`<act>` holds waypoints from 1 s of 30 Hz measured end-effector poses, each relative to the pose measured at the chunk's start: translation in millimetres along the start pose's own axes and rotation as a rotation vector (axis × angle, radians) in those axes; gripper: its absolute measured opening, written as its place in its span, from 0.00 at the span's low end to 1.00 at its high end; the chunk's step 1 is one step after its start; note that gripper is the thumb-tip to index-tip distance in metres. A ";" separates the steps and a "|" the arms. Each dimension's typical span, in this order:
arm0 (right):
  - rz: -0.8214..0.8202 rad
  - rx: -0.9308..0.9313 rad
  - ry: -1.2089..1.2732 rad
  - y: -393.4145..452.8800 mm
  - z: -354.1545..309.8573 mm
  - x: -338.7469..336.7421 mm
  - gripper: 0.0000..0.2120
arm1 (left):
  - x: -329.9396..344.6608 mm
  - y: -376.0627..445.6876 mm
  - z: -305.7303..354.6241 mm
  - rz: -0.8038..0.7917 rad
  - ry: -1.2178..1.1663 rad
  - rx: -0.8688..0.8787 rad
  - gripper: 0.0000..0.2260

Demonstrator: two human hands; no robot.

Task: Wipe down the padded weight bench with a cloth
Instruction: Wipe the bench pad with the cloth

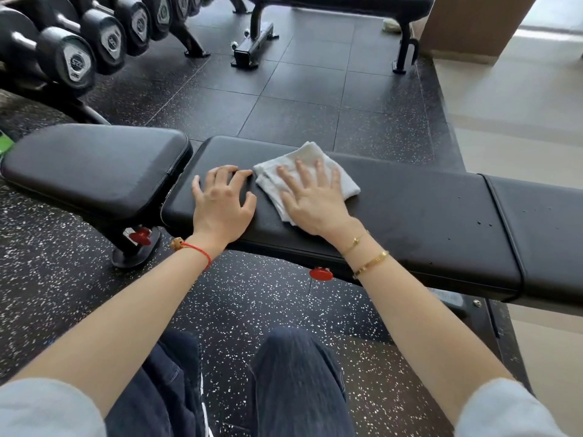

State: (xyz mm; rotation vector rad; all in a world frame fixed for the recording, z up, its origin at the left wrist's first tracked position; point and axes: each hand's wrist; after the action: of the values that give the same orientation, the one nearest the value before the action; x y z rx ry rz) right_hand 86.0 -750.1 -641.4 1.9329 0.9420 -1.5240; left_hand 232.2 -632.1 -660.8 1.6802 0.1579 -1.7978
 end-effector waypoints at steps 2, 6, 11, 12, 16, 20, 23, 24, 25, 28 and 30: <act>0.005 -0.036 0.000 -21.2 7.6 1.1 0.26 | -0.1 -0.6 -1.2 -0.002 -0.006 0.006 0.18; 0.035 0.033 0.002 -50.0 49.6 -5.2 0.26 | 1.9 -2.1 -3.1 0.005 -0.014 0.014 0.19; 0.046 0.325 0.059 -25.3 95.7 -22.8 0.25 | 2.4 -1.9 -1.3 0.005 -0.014 0.015 0.19; 0.048 0.346 0.060 -14.3 94.4 -24.7 0.25 | 2.2 -1.6 -1.1 0.004 -0.013 0.012 0.19; 0.025 0.243 0.024 20.0 55.9 -19.8 0.26 | 2.8 -1.2 -0.5 0.014 -0.009 0.008 0.19; -0.017 0.104 0.009 14.4 14.1 -8.3 0.26 | 2.9 -0.5 -1.4 0.005 -0.003 -0.001 0.19; -0.011 0.020 0.006 -17.2 4.8 -1.8 0.26 | 3.9 -2.0 -2.4 -0.013 0.012 0.005 0.20; -0.005 0.003 0.010 -30.1 5.7 -1.1 0.26 | 4.3 -2.5 -2.9 -0.023 0.016 0.006 0.20; -0.001 -0.003 0.013 -43.2 8.6 -1.1 0.26 | 4.7 -3.0 -3.2 -0.035 0.017 0.007 0.21; 0.012 0.045 0.005 -81.2 30.2 -3.1 0.26 | 3.2 -3.2 -1.8 -0.063 -0.018 -0.006 0.22; 0.040 0.123 -0.005 -101.9 54.1 -5.6 0.26 | 0.6 -6.3 3.0 -0.062 -0.074 -0.038 0.21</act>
State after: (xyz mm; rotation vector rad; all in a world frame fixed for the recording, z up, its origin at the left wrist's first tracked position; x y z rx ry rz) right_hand -27.0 -726.7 -646.1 2.0193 0.8200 -1.5969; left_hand 226.2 -629.0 -663.1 1.5952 0.2123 -1.8879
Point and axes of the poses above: each hand's wrist, its own y-axis towards the middle knuckle, its own x-axis out of the palm, z = x × y, and after that the axes turned 7 degrees about y, right-handed
